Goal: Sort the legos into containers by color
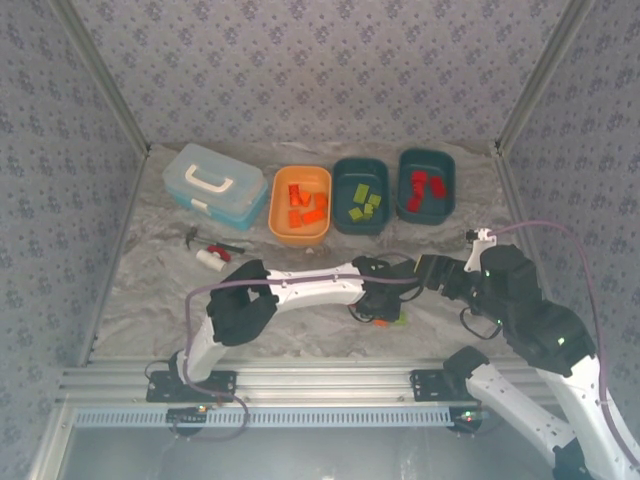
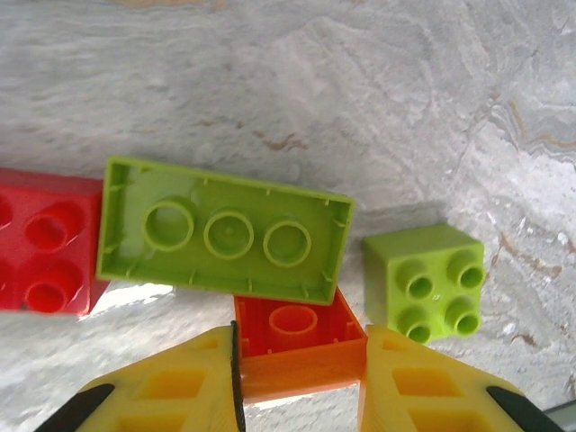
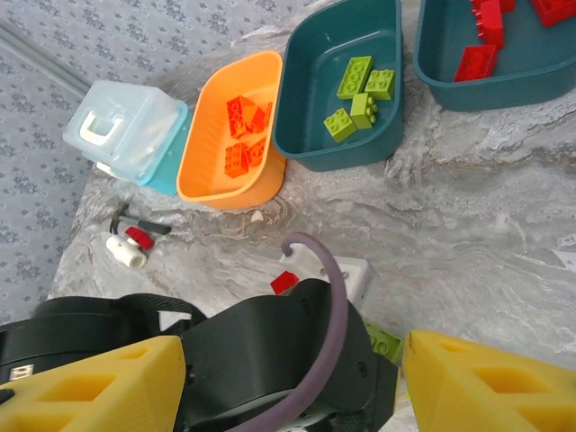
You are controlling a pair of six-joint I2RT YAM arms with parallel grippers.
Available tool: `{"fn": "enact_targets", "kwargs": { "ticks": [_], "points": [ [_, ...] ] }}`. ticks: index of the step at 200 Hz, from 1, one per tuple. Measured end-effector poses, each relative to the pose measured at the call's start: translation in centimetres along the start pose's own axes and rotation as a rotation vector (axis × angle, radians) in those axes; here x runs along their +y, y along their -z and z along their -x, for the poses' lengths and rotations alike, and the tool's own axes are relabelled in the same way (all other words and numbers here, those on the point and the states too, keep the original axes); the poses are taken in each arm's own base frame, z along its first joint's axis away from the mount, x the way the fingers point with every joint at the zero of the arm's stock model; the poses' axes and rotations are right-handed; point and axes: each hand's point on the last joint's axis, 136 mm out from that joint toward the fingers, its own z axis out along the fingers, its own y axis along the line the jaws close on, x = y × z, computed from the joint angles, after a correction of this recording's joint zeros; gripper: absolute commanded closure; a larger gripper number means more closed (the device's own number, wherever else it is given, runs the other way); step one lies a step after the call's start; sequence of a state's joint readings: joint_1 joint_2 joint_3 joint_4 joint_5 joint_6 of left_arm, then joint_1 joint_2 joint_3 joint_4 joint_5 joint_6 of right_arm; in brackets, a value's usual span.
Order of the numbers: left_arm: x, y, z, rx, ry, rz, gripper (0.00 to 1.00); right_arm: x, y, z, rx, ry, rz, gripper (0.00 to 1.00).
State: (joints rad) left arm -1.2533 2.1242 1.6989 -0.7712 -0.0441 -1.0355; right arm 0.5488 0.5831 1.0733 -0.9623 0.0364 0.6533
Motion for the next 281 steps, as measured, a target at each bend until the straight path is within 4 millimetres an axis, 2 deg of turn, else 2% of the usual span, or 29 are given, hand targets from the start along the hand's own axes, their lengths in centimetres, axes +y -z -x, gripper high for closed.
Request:
{"fn": "enact_targets", "kwargs": {
  "ticks": [18, 38, 51, 66, 95, 126, 142, 152, 169, 206, 226, 240, 281],
  "points": [
    [0.6, 1.8, 0.5, -0.029, -0.007, 0.009, 0.75, 0.2, 0.0, -0.1, 0.009, 0.018, 0.013, 0.33],
    [1.5, 4.6, 2.0, -0.074, -0.002, 0.0, 0.75, 1.0, 0.0, 0.2, 0.0, 0.026, 0.051, 0.33],
    [2.6, 6.5, 3.7, -0.104, 0.018, -0.01, 0.75, 1.6, 0.0, 0.3, 0.001, 0.033, 0.079, 0.33],
    [4.3, 8.8, 6.6, -0.156, 0.064, -0.03, 0.75, 2.0, -0.2, 0.2, 0.013, 0.034, 0.097, 0.33],
    [8.7, 11.9, 11.9, -0.238, 0.146, -0.036, 0.75, 2.6, -1.3, 0.1, 0.035, 0.038, 0.118, 0.33],
    [15.6, 13.9, 18.5, -0.316, 0.237, 0.011, 0.75, 2.7, -3.5, -0.7, 0.083, 0.036, 0.116, 0.33],
    [18.5, 14.5, 21.3, -0.352, 0.26, 0.04, 0.75, 2.7, -4.7, -1.3, 0.109, 0.036, 0.117, 0.33],
    [20.0, 14.4, 22.8, -0.369, 0.257, 0.068, 0.75, 2.6, -5.5, -1.8, 0.129, 0.036, 0.115, 0.33],
    [21.5, 13.5, 24.8, -0.372, 0.242, 0.102, 0.75, 2.5, -6.8, -2.5, 0.165, 0.028, 0.11, 0.33],
    [24.0, 8.8, 28.2, -0.336, 0.198, 0.203, 0.76, 2.7, -9.3, -4.3, 0.247, 0.013, 0.108, 0.33],
    [25.1, 6.5, 28.6, -0.303, 0.183, 0.252, 0.76, 3.1, -9.8, -5.0, 0.277, 0.021, 0.115, 0.33],
    [25.8, 5.7, 28.6, -0.284, 0.179, 0.278, 0.76, 3.4, -9.8, -5.2, 0.281, 0.023, 0.127, 0.33],
    [27.4, 6.0, 29.0, -0.282, 0.181, 0.328, 0.76, 3.6, -10.9, -6.8, 0.324, 0.025, 0.13, 0.33]
  ]
}}
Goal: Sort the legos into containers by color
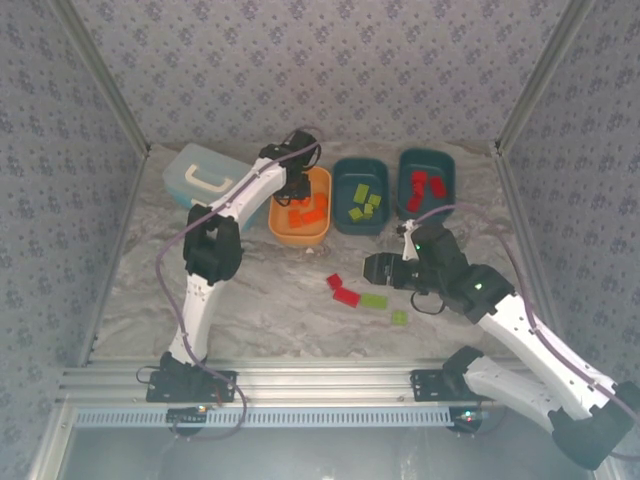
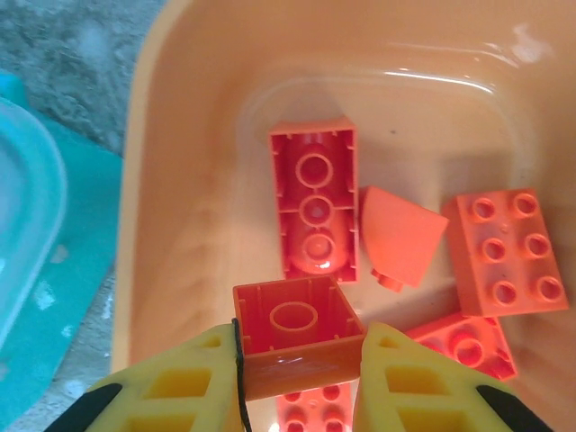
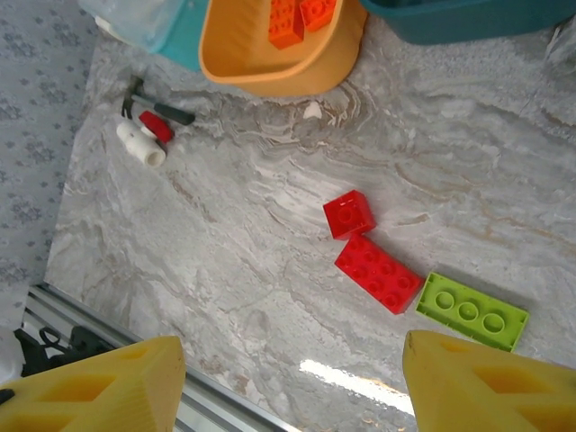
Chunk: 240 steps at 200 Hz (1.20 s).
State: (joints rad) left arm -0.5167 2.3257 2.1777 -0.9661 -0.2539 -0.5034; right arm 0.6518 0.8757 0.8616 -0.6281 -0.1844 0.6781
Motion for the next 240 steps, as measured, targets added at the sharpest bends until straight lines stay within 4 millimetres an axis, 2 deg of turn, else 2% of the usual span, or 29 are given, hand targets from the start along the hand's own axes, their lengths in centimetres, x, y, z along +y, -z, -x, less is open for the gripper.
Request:
{"fn": "enact_targets", "kwargs": {
  "ticks": [41, 67, 98, 132, 163, 183, 197, 217, 240],
  "points": [
    [0.9, -0.4, 0.2, -0.005, -0.009, 0.037, 0.75, 0.1, -1.3, -1.2, 0.052, 0.017, -0.017, 0.33],
    [1.0, -1.3, -0.3, 0.012, -0.015, 0.05, 0.72, -0.6, -2.4, -1.6, 0.078, 0.019, -0.061, 0.33],
    [1.1, -2.1, -0.9, 0.036, -0.027, 0.062, 0.57, -1.7, -4.5, -2.8, 0.141, 0.039, -0.14, 0.32],
    [1.1, -2.1, -1.1, 0.045, -0.027, 0.06, 0.38, -2.6, -7.6, -5.1, 0.253, 0.15, -0.225, 0.28],
    [0.9, -1.2, -0.9, 0.039, -0.015, 0.043, 0.35, -3.2, -10.8, -5.6, 0.337, 0.29, -0.294, 0.24],
    [0.9, 1.3, -0.1, 0.008, 0.007, 0.011, 0.34, -3.1, -12.7, -5.5, 0.373, 0.363, -0.317, 0.23],
    [1.2, 4.3, 0.5, -0.033, 0.038, -0.023, 0.33, -2.9, -14.1, -5.0, 0.387, 0.405, -0.329, 0.23],
    [2.5, 10.4, 0.6, -0.106, 0.101, -0.094, 0.3, -2.7, -16.1, -4.6, 0.407, 0.448, -0.348, 0.27],
    [4.6, 17.9, -0.6, -0.209, 0.189, -0.212, 0.27, -3.4, -18.0, -4.9, 0.438, 0.479, -0.375, 0.37]
  ]
}}
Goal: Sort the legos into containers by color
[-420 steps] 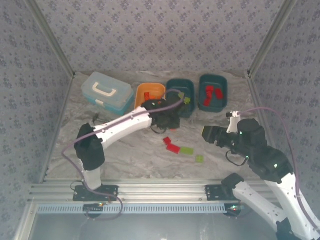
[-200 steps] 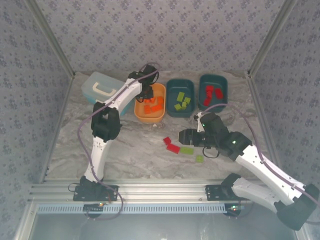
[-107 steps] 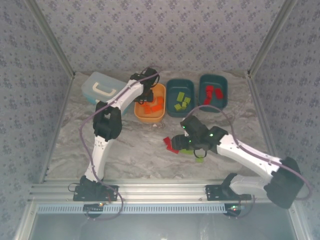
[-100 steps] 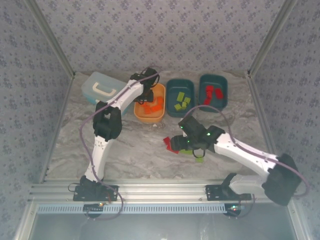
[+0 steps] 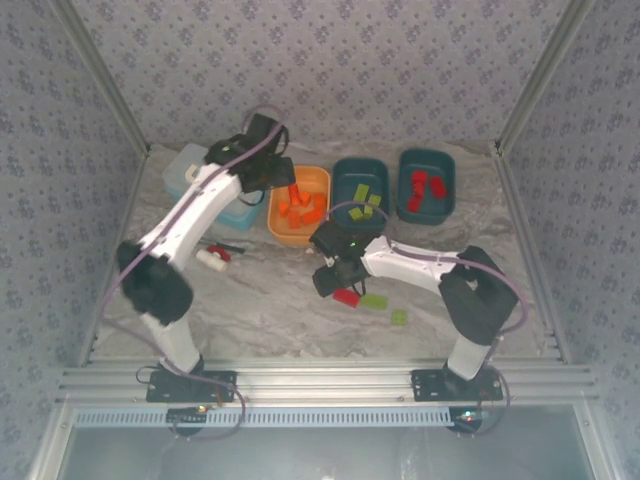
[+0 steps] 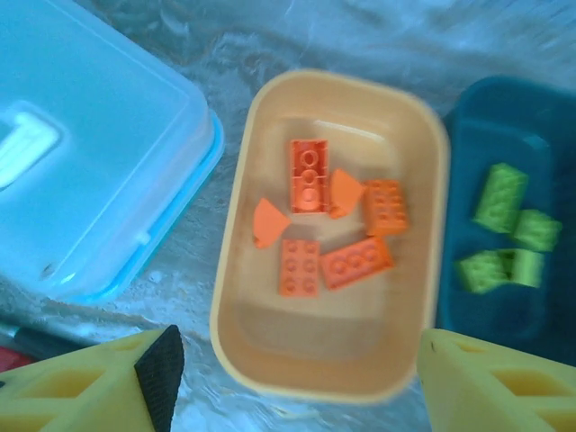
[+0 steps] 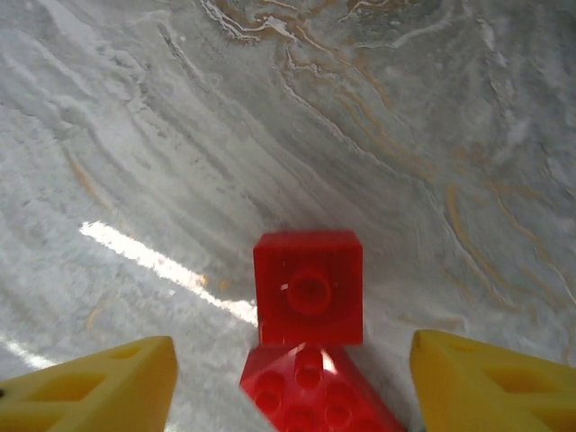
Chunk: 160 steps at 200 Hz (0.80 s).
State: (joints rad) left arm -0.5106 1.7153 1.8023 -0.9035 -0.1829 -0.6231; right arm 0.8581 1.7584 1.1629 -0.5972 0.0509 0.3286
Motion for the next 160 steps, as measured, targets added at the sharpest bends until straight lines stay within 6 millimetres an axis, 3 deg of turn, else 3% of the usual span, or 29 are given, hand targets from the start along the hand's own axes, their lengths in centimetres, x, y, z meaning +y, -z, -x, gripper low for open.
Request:
{"fn": "enact_targets", "kwargs": {
  "ticks": [20, 34, 65, 103, 131, 160],
  "points": [
    [0.7, 4.7, -1.0, -0.047, 0.055, -0.095, 0.26, -0.4, -1.5, -0.6, 0.041, 0.011, -0.031, 0.42],
    [1.1, 6.4, -2.4, -0.053, 0.074, -0.151, 0.25, -0.5, -2.2, -0.7, 0.056, 0.016, -0.044, 0.47],
    [2.7, 7.3, -7.2, 0.011, 0.092, -0.205, 0.23, -0.7, -2.9, -0.5, 0.059, 0.023, -0.062, 0.51],
    [3.6, 8.7, -12.2, 0.056, 0.071, -0.268, 0.23, -0.5, -3.0, 0.9, 0.022, 0.016, -0.074, 0.66],
    [3.7, 9.4, -15.2, 0.077, 0.035, -0.313, 0.24, -0.7, -2.8, 1.3, 0.004, 0.014, -0.093, 0.67],
    [2.0, 9.7, -18.5, 0.093, -0.056, -0.366, 0.23, -1.8, -0.2, 2.2, -0.045, -0.029, -0.101, 0.68]
  ]
}}
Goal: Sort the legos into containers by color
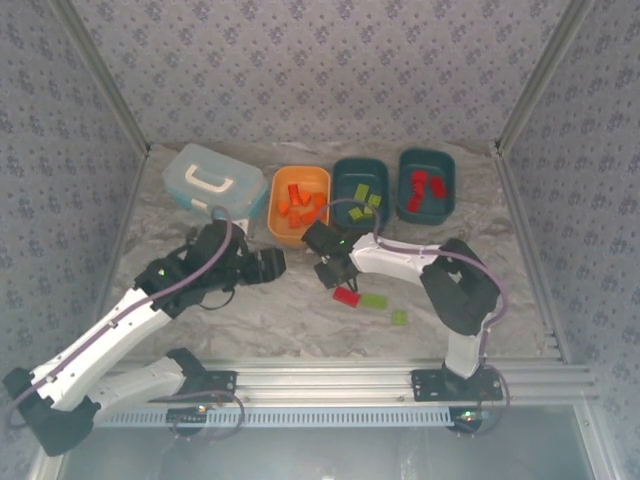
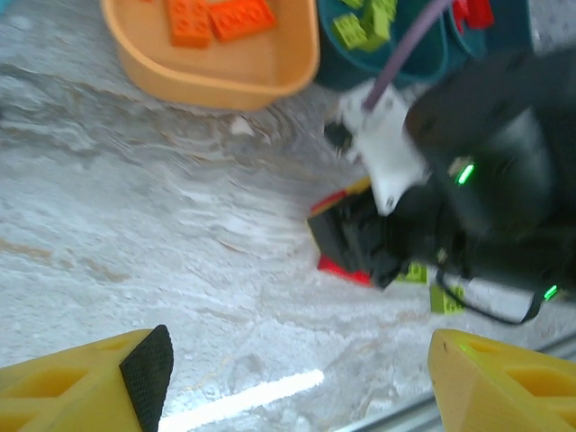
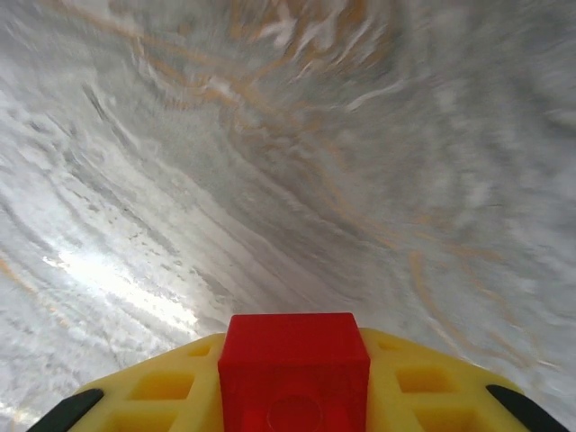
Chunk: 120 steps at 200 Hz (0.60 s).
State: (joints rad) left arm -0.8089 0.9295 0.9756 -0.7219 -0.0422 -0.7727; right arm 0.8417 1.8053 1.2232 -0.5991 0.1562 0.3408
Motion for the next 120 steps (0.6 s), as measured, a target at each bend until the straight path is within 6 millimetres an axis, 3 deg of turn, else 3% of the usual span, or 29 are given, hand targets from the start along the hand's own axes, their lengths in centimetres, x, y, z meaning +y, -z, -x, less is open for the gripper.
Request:
{"fn": "enact_targets", "kwargs": {
  "ticks": [10, 25, 40, 58, 71, 86, 120],
  "points": [
    [-0.6, -0.6, -0.9, 0.015, -0.024, -0.01, 0.24, -1.4, 1.6, 1.1, -0.041, -0.047, 0.002, 0.68],
    [-1.3, -1.8, -1.9, 0.039, -0.049, -0.009, 0.24, -5.2, 4.3, 3.2, -0.121, -0.156, -0.006, 0.68],
    [-2.1, -3.5, -2.7, 0.059, -0.062, -0.004, 0.24, -10.9, 6.6, 5.5, -0.203, -0.306, -0.035, 0.69],
    [-3.1, -5.3, -3.3, 0.076, -0.074, -0.007, 0.24, -17.3, 7.8, 7.1, -0.261, -0.471, -0.073, 0.69],
    [-3.8, -6.6, -3.7, 0.084, -0.083, -0.013, 0.24, -21.3, 7.9, 8.0, -0.276, -0.563, -0.098, 0.68],
    [-4.7, -7.7, -4.0, 0.092, -0.098, -0.014, 0.24, -24.5, 7.3, 9.4, -0.281, -0.636, -0.103, 0.67],
    [-7.4, -9.7, -3.7, 0.094, -0.118, -0.04, 0.24, -28.4, 3.6, 12.2, -0.253, -0.729, -0.083, 0.63]
  ]
}}
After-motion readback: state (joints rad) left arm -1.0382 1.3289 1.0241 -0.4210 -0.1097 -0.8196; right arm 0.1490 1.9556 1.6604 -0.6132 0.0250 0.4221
